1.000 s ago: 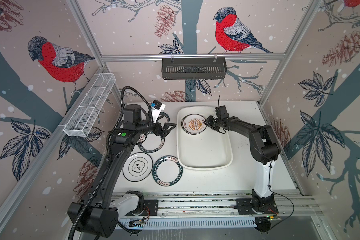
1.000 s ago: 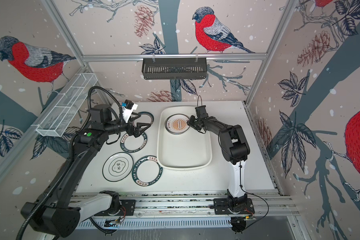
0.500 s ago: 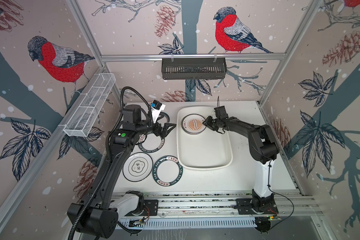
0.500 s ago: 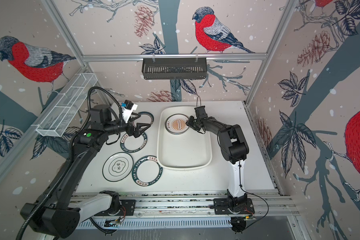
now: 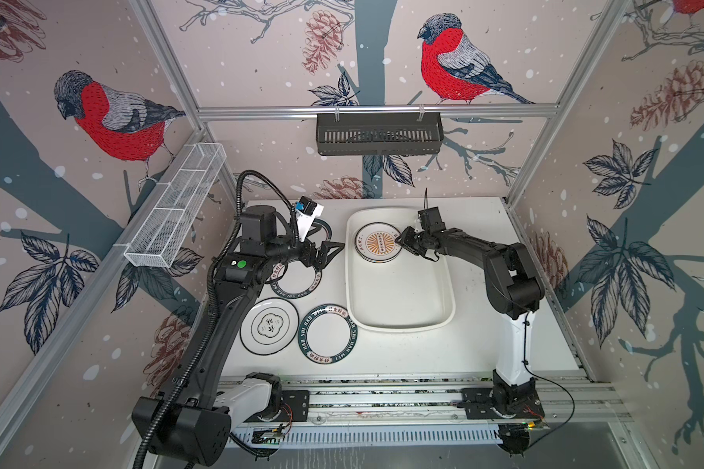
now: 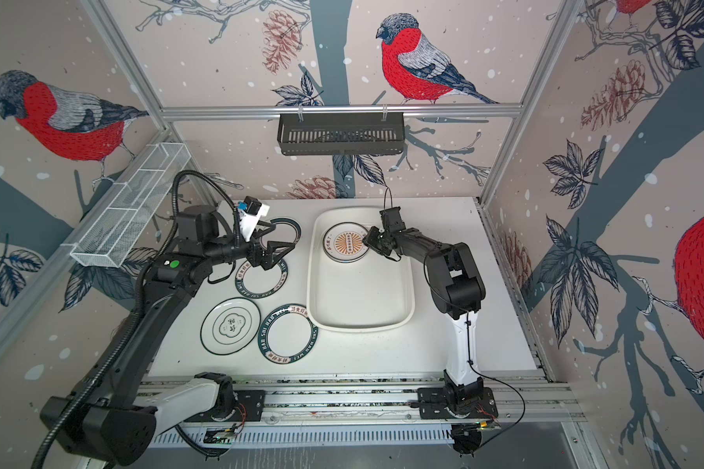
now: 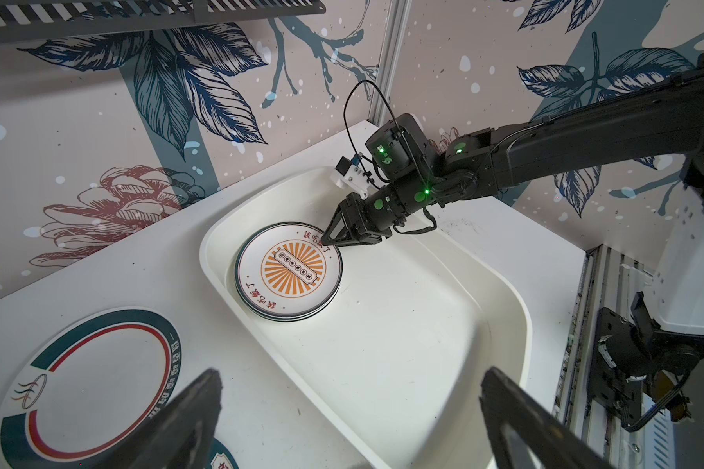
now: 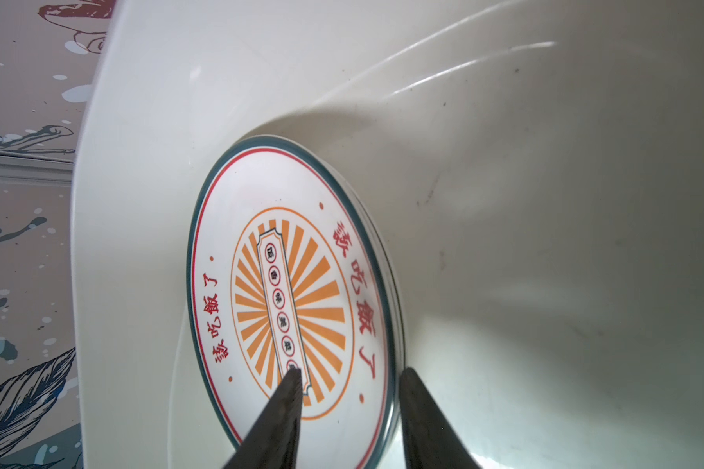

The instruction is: Place the plates into the plastic bin on the countertop

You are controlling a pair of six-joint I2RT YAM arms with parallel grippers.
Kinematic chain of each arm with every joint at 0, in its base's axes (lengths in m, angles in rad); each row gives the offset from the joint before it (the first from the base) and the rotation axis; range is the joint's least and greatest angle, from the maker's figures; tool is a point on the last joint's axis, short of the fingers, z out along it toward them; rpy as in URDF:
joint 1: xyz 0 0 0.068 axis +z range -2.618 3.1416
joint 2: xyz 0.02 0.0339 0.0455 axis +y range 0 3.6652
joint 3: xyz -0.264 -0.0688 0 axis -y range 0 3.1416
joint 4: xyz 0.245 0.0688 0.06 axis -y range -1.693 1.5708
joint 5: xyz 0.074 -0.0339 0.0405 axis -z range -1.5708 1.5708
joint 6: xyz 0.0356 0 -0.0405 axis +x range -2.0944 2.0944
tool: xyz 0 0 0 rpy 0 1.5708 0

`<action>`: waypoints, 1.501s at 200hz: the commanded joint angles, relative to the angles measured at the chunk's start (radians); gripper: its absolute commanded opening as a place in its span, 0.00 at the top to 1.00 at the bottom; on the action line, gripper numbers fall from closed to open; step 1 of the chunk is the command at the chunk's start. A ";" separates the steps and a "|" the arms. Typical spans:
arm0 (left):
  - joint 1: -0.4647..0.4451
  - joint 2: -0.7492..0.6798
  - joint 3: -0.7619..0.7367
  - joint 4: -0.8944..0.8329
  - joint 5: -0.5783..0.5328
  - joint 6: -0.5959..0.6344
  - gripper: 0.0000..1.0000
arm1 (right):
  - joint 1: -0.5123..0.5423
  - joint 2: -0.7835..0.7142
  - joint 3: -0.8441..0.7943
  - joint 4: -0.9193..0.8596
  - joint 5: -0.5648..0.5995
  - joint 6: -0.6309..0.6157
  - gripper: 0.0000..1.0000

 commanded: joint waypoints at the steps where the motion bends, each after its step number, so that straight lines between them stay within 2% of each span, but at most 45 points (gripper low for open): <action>1: 0.000 -0.005 0.002 0.024 0.006 0.000 0.02 | -0.011 -0.036 -0.018 0.015 0.008 -0.003 0.58; 20: 0.000 -0.004 -0.001 0.021 -0.027 -0.008 0.01 | -0.014 -0.075 -0.036 0.020 0.018 -0.013 0.58; 60: 0.000 -0.008 -0.026 0.031 -0.242 -0.068 0.01 | -0.011 -0.223 -0.149 0.115 -0.013 -0.033 0.60; 77: 0.000 -0.005 -0.035 0.023 -0.301 -0.115 0.02 | -0.001 -0.302 -0.220 0.172 -0.031 -0.040 0.60; 133: 0.000 0.032 -0.138 0.034 -0.350 -0.309 0.03 | 0.042 -0.533 -0.431 0.248 -0.085 -0.091 0.61; 165: 0.000 0.042 -0.210 0.074 -0.285 -0.365 0.03 | 0.046 -0.650 -0.538 0.285 -0.148 -0.098 0.62; 206: 0.000 0.038 -0.320 0.099 -0.262 -0.374 0.04 | 0.054 -0.760 -0.656 0.395 -0.298 -0.062 0.62; 265: 0.000 0.065 -0.442 0.203 0.015 -0.450 0.06 | 0.082 -0.833 -0.729 0.455 -0.416 -0.058 0.61; 300: -0.006 0.097 -0.486 0.256 0.069 -0.495 0.06 | 0.094 -0.892 -0.745 0.467 -0.465 -0.043 0.61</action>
